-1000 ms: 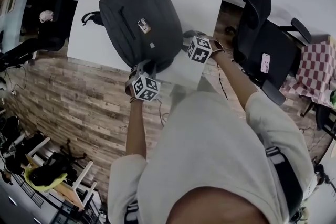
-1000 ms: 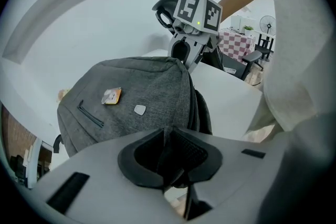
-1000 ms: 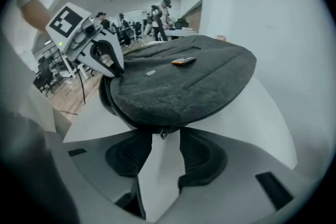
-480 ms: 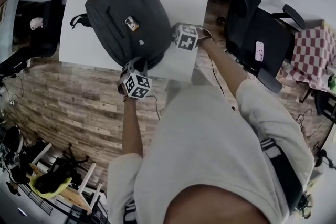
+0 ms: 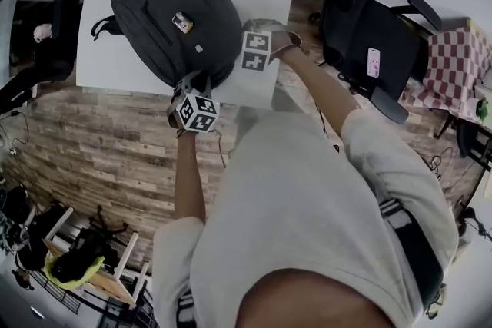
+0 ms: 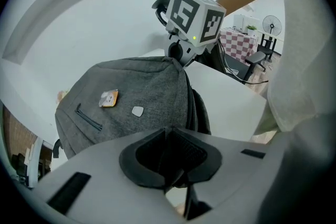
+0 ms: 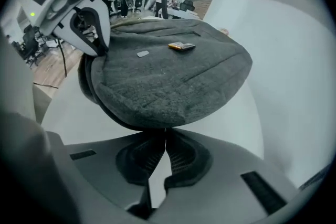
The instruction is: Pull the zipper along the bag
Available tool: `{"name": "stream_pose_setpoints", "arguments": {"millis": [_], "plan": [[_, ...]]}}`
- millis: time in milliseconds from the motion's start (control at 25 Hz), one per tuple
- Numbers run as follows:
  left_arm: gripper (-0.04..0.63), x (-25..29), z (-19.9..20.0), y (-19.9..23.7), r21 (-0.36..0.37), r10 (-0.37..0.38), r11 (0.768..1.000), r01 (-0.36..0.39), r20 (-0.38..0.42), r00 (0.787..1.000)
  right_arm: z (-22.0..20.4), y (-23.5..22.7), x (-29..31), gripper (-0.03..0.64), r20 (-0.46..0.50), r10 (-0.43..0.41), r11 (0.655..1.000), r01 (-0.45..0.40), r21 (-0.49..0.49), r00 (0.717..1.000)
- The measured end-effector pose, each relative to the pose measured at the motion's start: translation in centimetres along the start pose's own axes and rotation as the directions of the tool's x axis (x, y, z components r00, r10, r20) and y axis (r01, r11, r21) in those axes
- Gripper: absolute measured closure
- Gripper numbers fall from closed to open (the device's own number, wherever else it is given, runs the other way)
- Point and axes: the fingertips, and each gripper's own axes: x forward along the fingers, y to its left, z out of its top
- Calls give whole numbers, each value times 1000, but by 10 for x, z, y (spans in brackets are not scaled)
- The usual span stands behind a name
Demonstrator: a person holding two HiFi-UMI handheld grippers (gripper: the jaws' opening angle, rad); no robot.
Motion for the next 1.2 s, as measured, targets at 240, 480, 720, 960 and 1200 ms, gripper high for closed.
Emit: {"name": "stream_pose_setpoints", "arguments": {"millis": [240,480,720,960,1200], "plan": [[536,15,36,-12,-17,12,1000,-12,-6,1000,-20,-36,3,598,-47,-80,995,83,47,996],[535,35,76,-23,-38,-18,999,19,17,1000,-42,-74,4,598,-62,-147,983,152,101,987],[426,23,86,-19,1,-68,998,68,80,994,-46,-80,3,600,-70,-143,982,150,111,987],[261,-4,41,-26,336,-116,935,111,-3,993,-50,-78,1,600,-67,-138,985,144,96,988],[272,23,23,-22,457,-70,885,91,-64,996,-49,-75,3,600,-74,-133,987,139,81,988]]}}
